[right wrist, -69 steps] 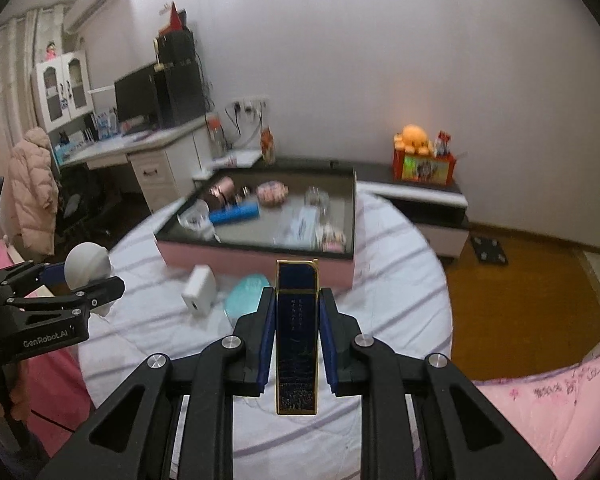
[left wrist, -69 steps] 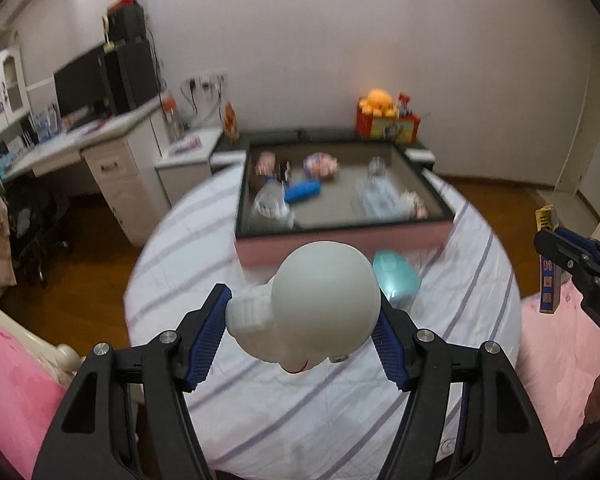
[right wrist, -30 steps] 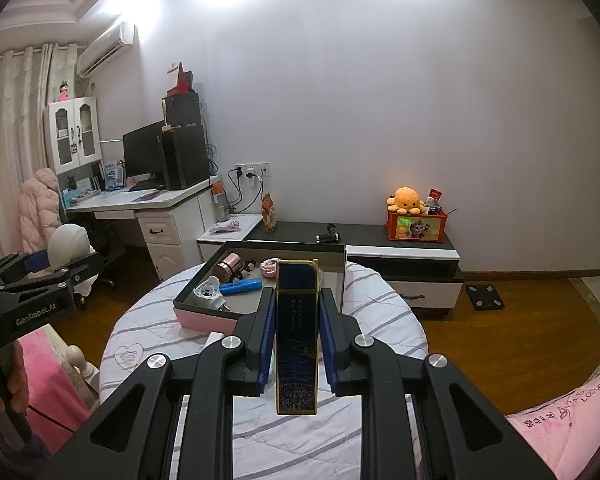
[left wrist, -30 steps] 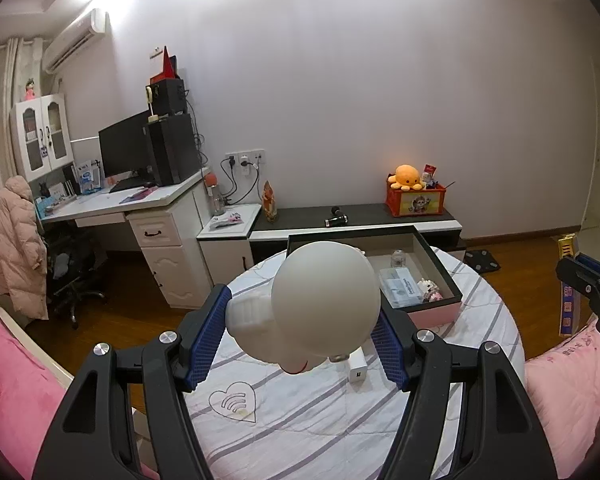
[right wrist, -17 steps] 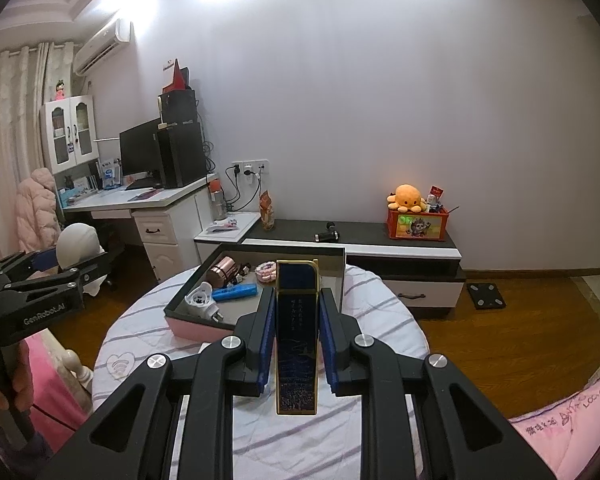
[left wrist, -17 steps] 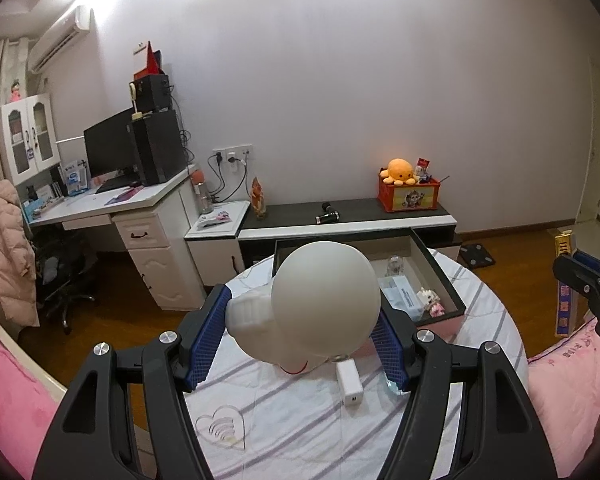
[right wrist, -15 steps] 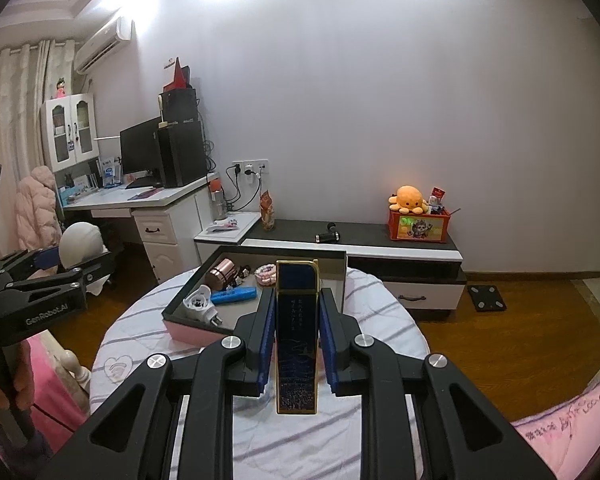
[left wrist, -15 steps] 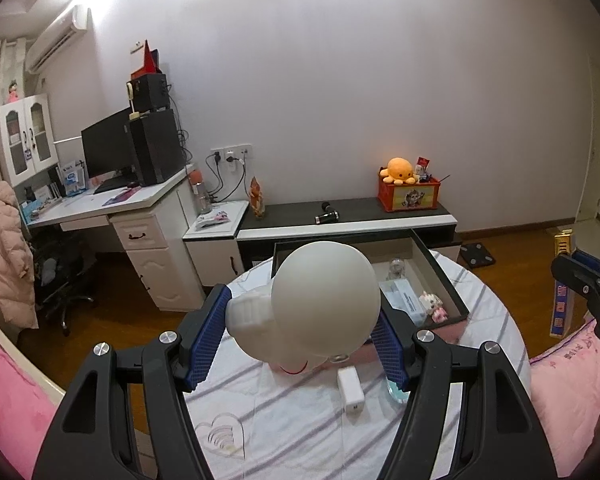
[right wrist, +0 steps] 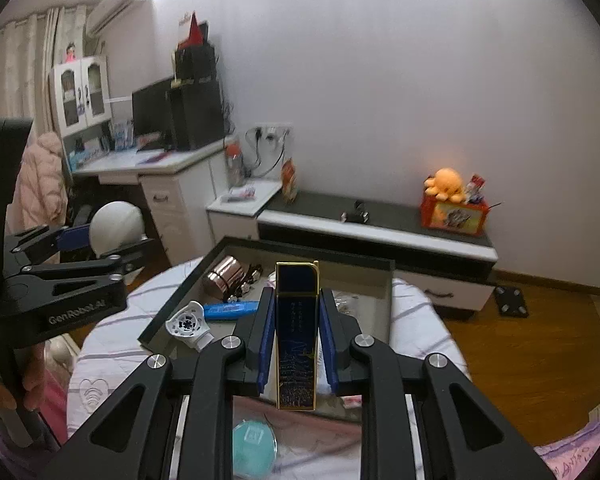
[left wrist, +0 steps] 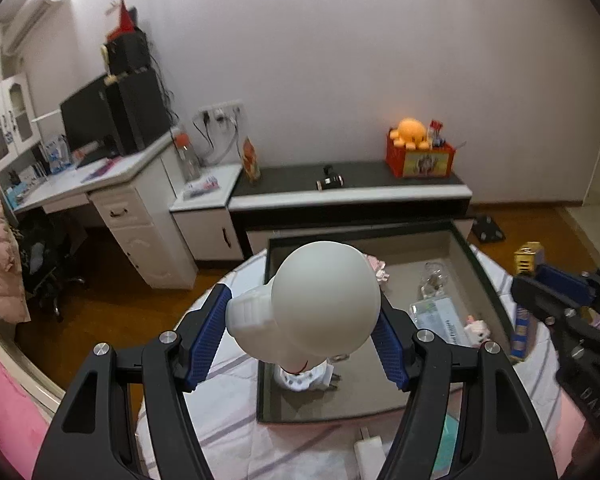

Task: Organize rigid objects
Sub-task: 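Lift the rabbit figure and blue box and carry both over the pink box, then lower the rabbit figure and blue box into the box and open both tools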

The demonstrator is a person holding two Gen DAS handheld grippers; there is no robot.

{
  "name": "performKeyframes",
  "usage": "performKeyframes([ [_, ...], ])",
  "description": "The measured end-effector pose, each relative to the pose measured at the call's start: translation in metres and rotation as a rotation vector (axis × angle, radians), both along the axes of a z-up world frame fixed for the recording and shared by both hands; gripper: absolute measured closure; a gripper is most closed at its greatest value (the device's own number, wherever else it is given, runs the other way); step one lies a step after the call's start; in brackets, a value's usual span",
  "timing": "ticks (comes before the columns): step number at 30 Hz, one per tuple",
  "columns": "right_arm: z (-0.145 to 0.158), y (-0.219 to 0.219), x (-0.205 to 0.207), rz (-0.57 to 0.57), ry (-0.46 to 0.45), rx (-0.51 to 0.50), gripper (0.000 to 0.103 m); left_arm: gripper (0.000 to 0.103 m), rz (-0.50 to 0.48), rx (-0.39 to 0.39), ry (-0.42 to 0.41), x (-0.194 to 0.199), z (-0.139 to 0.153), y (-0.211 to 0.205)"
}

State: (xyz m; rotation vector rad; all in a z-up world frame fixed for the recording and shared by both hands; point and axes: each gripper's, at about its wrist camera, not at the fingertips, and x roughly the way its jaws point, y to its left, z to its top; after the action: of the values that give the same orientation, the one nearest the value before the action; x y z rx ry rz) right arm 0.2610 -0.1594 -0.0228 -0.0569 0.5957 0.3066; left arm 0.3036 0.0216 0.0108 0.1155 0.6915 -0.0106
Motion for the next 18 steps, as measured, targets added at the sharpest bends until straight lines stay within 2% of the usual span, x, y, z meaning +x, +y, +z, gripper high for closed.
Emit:
performKeyframes([
  [5, -0.029, 0.014, 0.042, 0.035, 0.090, -0.031, 0.082, 0.035, 0.009, 0.046, 0.098, 0.038, -0.032, -0.003],
  [8, -0.047, 0.021, 0.059, 0.049, 0.143, -0.046, 0.082, 0.035, 0.004, 0.039, 0.154, 0.055, -0.051, 0.001],
  [18, -0.077, 0.036, 0.084, 0.096, 0.225, -0.063, 0.082, 0.035, 0.022, 0.065, 0.203, 0.073, -0.076, 0.009],
])
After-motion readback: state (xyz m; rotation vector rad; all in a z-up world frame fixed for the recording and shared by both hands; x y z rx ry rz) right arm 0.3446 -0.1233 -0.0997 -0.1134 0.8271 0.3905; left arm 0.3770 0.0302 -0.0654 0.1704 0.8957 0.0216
